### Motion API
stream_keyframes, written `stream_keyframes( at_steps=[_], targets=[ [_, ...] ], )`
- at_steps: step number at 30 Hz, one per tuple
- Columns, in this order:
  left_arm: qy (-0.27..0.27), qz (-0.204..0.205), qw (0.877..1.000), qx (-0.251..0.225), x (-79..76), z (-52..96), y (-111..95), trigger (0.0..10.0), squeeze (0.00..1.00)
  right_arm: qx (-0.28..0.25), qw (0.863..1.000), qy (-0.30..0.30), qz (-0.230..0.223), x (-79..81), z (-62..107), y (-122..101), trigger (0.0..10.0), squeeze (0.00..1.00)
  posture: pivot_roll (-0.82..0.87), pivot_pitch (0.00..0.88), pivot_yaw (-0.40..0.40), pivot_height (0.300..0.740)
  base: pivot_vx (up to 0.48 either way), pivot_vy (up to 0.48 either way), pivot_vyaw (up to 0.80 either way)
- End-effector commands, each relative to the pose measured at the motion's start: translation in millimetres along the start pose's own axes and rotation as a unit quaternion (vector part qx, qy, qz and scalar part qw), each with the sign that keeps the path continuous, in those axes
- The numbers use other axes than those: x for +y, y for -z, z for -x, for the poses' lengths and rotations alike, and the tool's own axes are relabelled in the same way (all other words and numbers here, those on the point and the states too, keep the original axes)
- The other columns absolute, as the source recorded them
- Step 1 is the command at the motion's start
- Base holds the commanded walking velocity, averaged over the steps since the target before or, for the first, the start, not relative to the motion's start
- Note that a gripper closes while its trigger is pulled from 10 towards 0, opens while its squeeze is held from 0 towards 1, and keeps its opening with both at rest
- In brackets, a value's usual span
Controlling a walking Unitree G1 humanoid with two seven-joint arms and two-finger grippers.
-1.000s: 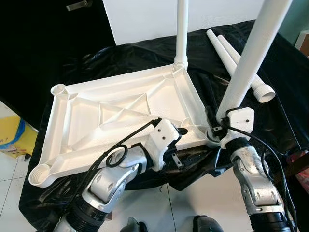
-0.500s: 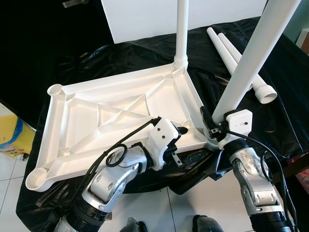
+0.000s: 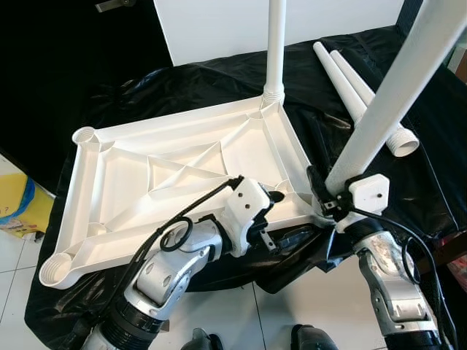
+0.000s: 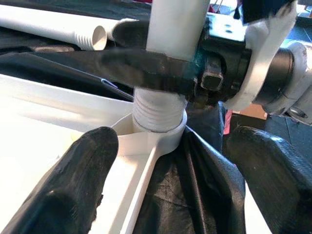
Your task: Building children table
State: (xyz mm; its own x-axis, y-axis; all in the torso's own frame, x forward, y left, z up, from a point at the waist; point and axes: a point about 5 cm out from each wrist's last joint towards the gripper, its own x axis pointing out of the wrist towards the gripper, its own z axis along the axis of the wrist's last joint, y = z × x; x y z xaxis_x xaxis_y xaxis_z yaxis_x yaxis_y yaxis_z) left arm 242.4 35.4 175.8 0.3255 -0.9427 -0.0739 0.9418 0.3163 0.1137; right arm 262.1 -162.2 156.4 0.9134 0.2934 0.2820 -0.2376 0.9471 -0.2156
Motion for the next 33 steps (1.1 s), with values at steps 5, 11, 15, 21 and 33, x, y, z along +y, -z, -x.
stream_keyframes(
  at_steps=[5, 11, 15, 21, 33],
  targets=[
    [0.019, -0.004, 1.000, -0.003, -0.6, -0.5, -2, 10.0, 0.00, 0.043, 0.999, 0.002, -0.012, 2.0, 7.9, 17, 10.0, 0.00, -0.15, 0.133, 0.099, 0.740, 0.000, 0.000, 0.00],
    [0.023, -0.004, 1.000, -0.003, -1.0, -0.6, -2, 10.0, 0.00, 0.044, 0.999, 0.001, -0.014, 1.6, 12.1, 17, 10.0, 0.00, -0.15, 0.134, 0.111, 0.740, 0.000, 0.000, 0.00],
    [0.026, -0.004, 1.000, -0.001, -2.4, -0.9, -2, 10.0, 0.00, 0.051, 0.998, -0.020, -0.021, 7.1, 13.1, 19, 10.0, 0.00, -0.15, 0.133, 0.111, 0.740, 0.000, 0.000, 0.00],
    [0.027, -0.005, 1.000, 0.001, -2.5, 0.8, -2, 10.0, 0.00, 0.121, 0.991, -0.007, -0.051, 5.1, 6.9, 33, 10.0, 0.00, -0.14, 0.127, 0.109, 0.740, 0.000, 0.000, 0.00],
    [0.026, -0.005, 1.000, 0.000, -4.8, 0.6, -1, 10.0, 0.00, 0.153, 0.984, 0.013, -0.089, 2.8, 2.3, 34, 10.0, 0.00, -0.14, 0.116, 0.096, 0.740, 0.000, 0.000, 0.00]
  ],
)
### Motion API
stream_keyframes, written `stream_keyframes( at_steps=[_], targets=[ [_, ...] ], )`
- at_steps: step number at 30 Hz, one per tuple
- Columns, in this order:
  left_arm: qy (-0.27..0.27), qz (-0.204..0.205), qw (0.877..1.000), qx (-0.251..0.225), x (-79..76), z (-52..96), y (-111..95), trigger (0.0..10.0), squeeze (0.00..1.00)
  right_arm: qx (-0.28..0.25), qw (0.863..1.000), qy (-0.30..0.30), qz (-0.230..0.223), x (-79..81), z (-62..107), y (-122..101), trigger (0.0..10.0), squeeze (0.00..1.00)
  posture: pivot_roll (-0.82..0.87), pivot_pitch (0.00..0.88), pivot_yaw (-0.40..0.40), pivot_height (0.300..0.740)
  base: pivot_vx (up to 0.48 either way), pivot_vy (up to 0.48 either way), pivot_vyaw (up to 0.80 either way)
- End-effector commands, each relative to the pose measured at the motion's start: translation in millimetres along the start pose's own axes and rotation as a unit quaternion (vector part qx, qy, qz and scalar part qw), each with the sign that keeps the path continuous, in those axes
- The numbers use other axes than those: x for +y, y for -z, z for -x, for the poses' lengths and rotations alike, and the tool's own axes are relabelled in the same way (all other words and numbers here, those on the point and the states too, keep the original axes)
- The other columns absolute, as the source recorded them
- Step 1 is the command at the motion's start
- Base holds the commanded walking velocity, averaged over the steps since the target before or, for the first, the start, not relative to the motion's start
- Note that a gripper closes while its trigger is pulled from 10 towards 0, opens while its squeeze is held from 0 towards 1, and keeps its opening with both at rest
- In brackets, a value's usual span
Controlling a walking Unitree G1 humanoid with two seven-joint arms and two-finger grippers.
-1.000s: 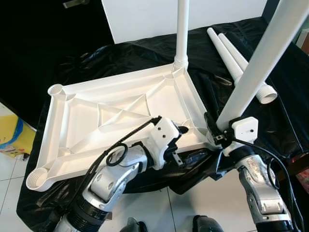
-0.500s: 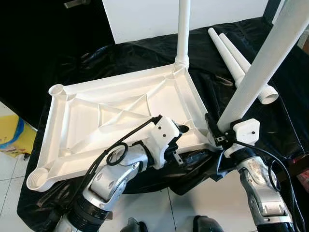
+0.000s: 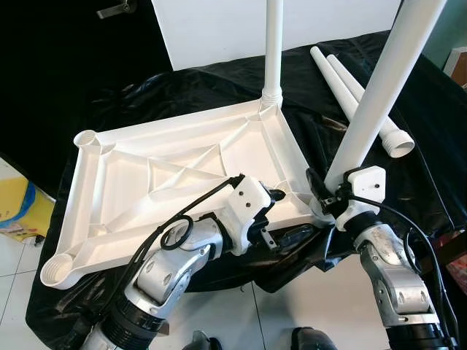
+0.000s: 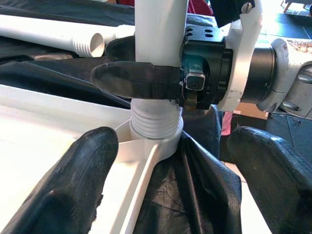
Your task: Building children table
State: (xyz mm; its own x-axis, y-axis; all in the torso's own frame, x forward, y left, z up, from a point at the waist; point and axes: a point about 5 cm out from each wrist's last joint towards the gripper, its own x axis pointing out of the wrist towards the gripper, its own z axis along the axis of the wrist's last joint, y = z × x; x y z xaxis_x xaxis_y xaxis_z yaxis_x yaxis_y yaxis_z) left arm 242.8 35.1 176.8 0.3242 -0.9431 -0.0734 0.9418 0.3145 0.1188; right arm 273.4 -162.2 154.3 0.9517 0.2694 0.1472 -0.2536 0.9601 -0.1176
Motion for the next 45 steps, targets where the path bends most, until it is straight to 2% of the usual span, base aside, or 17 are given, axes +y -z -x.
stream_keyframes(
  at_steps=[1, 8, 12, 18, 21, 22, 25, 30, 44, 45],
  targets=[
    [0.025, -0.002, 1.000, 0.000, -5.6, 0.8, 0, 10.0, 0.00, 0.083, 0.995, 0.016, -0.042, 0.8, 7.6, 30, 10.0, 0.00, -0.14, 0.114, 0.095, 0.740, 0.000, 0.000, 0.00],
    [0.025, -0.005, 1.000, -0.003, -5.7, -0.2, 0, 10.0, 0.00, 0.086, 0.995, 0.030, -0.042, -0.2, 7.5, 30, 10.0, 0.00, -0.15, 0.105, 0.092, 0.740, 0.000, 0.000, 0.00],
    [0.026, -0.005, 1.000, -0.007, -5.4, -1.3, -2, 10.0, 0.00, 0.079, 0.996, 0.040, -0.021, 0.0, 12.8, 30, 10.0, 0.00, -0.15, 0.100, 0.091, 0.740, 0.000, 0.000, 0.00],
    [0.025, -0.007, 1.000, -0.012, -4.0, -2.5, -3, 10.0, 0.00, 0.083, 0.989, 0.118, -0.042, -1.2, 15.9, 32, 10.0, 0.00, -0.16, 0.092, 0.090, 0.740, 0.000, 0.000, 0.00],
    [0.026, -0.008, 1.000, -0.013, -3.0, -3.1, -3, 10.0, 0.00, 0.080, 0.976, 0.194, -0.055, 4.0, 14.4, 32, 10.0, 0.00, -0.16, 0.085, 0.086, 0.740, 0.000, 0.000, 0.00],
    [0.026, -0.008, 1.000, -0.013, -3.0, -3.1, -3, 10.0, 0.00, 0.080, 0.976, 0.194, -0.055, 4.0, 14.4, 32, 10.0, 0.00, -0.16, 0.085, 0.086, 0.740, 0.000, 0.000, 0.00],
    [0.026, -0.008, 1.000, -0.014, -3.2, -4.0, -3, 10.0, 0.00, 0.078, 0.963, 0.251, -0.062, 10.9, 13.3, 32, 10.0, 0.00, -0.16, 0.080, 0.084, 0.740, 0.000, 0.000, 0.00],
    [0.027, -0.009, 0.999, -0.015, -3.9, -4.9, -3, 10.0, 0.00, 0.080, 0.960, 0.260, -0.074, 18.6, 10.6, 31, 10.0, 0.00, -0.16, 0.074, 0.081, 0.740, 0.000, 0.000, 0.00],
    [0.031, -0.009, 0.999, -0.017, -4.4, -4.6, -3, 10.0, 0.00, 0.057, 0.962, 0.257, -0.072, 21.0, 10.4, 27, 10.0, 0.00, -0.16, 0.061, 0.084, 0.740, 0.000, 0.000, 0.00],
    [0.031, -0.009, 0.999, -0.016, -4.4, -4.7, -3, 10.0, 0.00, 0.049, 0.964, 0.253, -0.071, 20.9, 10.2, 25, 10.0, 0.28, -0.16, 0.061, 0.083, 0.740, 0.000, 0.000, 0.00]
  ],
)
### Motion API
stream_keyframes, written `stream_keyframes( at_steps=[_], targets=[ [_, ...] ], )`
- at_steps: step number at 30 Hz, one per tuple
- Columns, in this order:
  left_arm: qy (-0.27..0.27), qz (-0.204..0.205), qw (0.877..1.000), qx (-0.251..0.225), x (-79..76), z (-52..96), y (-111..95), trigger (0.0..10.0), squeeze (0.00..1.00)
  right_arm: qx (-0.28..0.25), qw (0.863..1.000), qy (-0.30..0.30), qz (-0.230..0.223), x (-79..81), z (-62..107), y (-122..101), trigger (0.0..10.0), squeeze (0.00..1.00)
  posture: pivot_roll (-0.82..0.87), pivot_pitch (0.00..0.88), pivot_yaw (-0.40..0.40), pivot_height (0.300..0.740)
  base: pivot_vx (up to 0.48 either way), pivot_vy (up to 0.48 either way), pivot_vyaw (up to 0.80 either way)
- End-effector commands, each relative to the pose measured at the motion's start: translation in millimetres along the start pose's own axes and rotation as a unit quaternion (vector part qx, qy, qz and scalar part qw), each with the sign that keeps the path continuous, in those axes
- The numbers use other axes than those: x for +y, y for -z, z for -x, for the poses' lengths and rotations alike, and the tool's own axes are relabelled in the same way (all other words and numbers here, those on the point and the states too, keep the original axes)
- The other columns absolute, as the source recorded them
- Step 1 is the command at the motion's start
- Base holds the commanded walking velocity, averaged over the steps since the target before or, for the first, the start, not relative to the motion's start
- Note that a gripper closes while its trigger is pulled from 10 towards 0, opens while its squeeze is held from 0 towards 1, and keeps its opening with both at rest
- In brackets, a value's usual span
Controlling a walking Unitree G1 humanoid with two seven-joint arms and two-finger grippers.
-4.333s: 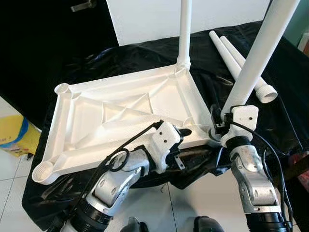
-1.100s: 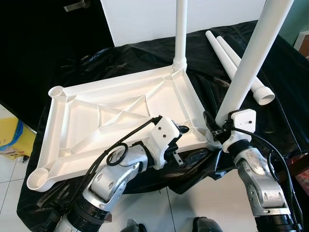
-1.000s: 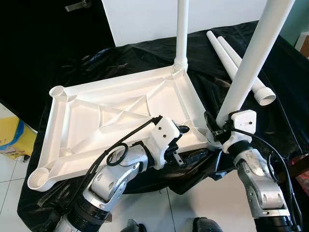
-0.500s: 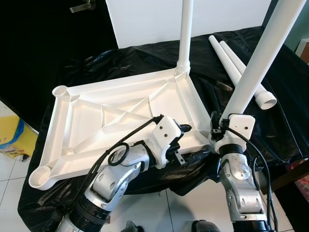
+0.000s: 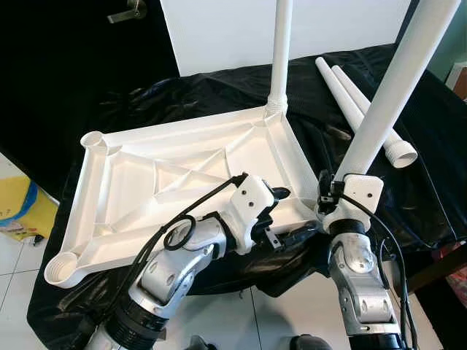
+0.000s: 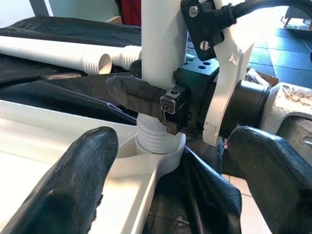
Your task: Building children table
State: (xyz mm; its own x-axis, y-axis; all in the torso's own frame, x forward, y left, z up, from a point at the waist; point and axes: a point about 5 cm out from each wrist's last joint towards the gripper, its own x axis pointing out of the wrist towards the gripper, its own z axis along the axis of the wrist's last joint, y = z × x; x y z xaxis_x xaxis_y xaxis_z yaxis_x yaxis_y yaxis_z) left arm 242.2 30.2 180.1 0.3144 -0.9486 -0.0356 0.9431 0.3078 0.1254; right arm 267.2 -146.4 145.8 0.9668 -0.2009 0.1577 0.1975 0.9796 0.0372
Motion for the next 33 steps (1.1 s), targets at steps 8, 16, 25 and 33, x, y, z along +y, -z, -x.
stream_keyframes(
  at_steps=[8, 16, 25, 33],
  targets=[
    [0.031, -0.005, 1.000, 0.002, -3.1, -1.5, 1, 10.0, 0.00, 0.006, 0.999, -0.014, -0.041, -4.8, 4.6, 6, 10.0, 1.00, -0.17, 0.059, 0.085, 0.740, 0.000, 0.000, 0.00],
    [0.033, -0.006, 0.999, -0.001, -2.4, -4.3, 0, 10.0, 0.00, -0.015, 0.992, -0.119, -0.028, -18.8, -7.9, -5, 10.0, 0.00, -0.18, 0.059, 0.087, 0.740, 0.000, 0.000, 0.00],
    [0.046, -0.006, 0.999, 0.000, -4.2, -5.0, -2, 10.0, 0.00, 0.009, 0.946, -0.324, 0.028, -27.2, -16.5, -5, 10.0, 0.00, -0.18, 0.077, 0.098, 0.740, 0.000, 0.000, 0.00],
    [0.047, -0.007, 0.999, 0.002, -3.8, -4.5, -1, 10.0, 0.00, 0.031, 0.927, -0.369, 0.053, -33.0, -25.9, 0, 5.0, 0.00, -0.17, 0.080, 0.098, 0.740, 0.000, 0.000, 0.00]
  ],
)
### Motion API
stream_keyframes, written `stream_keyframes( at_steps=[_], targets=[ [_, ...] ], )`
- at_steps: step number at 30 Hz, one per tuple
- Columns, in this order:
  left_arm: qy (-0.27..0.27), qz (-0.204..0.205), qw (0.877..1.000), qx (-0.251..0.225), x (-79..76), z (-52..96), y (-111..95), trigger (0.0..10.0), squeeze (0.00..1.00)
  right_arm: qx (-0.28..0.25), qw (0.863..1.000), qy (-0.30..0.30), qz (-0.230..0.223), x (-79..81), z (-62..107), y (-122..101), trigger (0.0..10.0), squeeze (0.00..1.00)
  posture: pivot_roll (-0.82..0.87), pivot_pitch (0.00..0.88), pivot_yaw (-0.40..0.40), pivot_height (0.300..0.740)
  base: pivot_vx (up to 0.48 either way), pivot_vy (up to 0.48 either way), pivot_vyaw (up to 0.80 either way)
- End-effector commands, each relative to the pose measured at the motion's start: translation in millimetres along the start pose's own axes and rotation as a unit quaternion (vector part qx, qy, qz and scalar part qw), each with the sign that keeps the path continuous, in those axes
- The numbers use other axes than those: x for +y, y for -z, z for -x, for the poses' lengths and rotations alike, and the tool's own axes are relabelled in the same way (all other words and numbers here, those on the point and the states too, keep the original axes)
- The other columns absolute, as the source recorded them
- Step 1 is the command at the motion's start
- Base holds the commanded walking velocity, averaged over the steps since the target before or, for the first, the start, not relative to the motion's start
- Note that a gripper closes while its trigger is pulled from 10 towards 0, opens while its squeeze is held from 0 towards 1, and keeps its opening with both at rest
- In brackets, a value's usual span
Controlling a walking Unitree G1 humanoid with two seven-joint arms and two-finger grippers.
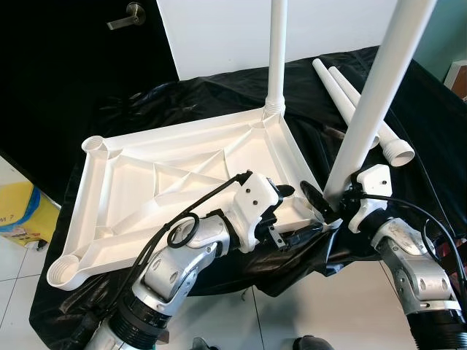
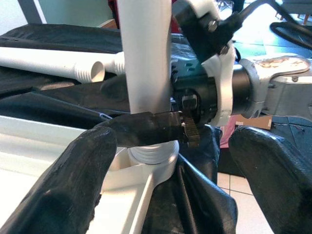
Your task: Building children table
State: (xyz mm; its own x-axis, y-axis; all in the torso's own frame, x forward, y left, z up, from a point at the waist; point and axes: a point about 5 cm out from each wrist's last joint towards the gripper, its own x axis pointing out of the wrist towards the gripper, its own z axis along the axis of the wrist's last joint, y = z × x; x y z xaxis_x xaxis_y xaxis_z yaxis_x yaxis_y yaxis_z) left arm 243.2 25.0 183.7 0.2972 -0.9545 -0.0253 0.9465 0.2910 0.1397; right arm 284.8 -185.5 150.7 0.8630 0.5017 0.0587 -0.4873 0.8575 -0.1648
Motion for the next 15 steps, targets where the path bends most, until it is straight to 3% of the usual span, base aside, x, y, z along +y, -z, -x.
stream_keyframes(
  at_steps=[1, 3, 4, 5, 15],
  targets=[
    [0.038, 0.001, 0.999, 0.008, -3.3, 0.6, 2, 10.0, 0.00, 0.009, 1.000, -0.020, -0.003, -0.4, -2.6, 3, 3.5, 0.00, -0.17, 0.080, 0.098, 0.740, 0.000, 0.000, 0.00],
    [0.038, 0.001, 0.999, 0.008, -3.3, 0.6, 2, 10.0, 0.00, 0.009, 1.000, -0.020, -0.003, -0.4, -2.6, 3, 3.5, 0.00, -0.17, 0.080, 0.098, 0.740, 0.000, 0.000, 0.00],
    [0.037, 0.000, 0.999, 0.009, -3.1, 0.6, 2, 10.0, 0.00, 0.012, 1.000, -0.028, -0.004, -2.5, -3.2, 5, 0.4, 0.00, -0.17, 0.081, 0.098, 0.740, 0.000, 0.000, 0.00],
    [0.036, 0.000, 0.999, 0.009, -2.8, 0.8, 2, 10.0, 0.00, 0.013, 0.999, -0.035, -0.007, -4.5, -3.0, 6, 0.0, 0.00, -0.16, 0.081, 0.098, 0.740, 0.000, 0.000, 0.00],
    [0.034, -0.001, 0.999, 0.010, -2.2, 1.8, 1, 10.0, 0.00, 0.021, 0.999, -0.034, -0.020, -11.2, 0.4, 11, 0.0, 0.00, -0.16, 0.085, 0.098, 0.740, 0.000, 0.000, 0.00]
  ],
)
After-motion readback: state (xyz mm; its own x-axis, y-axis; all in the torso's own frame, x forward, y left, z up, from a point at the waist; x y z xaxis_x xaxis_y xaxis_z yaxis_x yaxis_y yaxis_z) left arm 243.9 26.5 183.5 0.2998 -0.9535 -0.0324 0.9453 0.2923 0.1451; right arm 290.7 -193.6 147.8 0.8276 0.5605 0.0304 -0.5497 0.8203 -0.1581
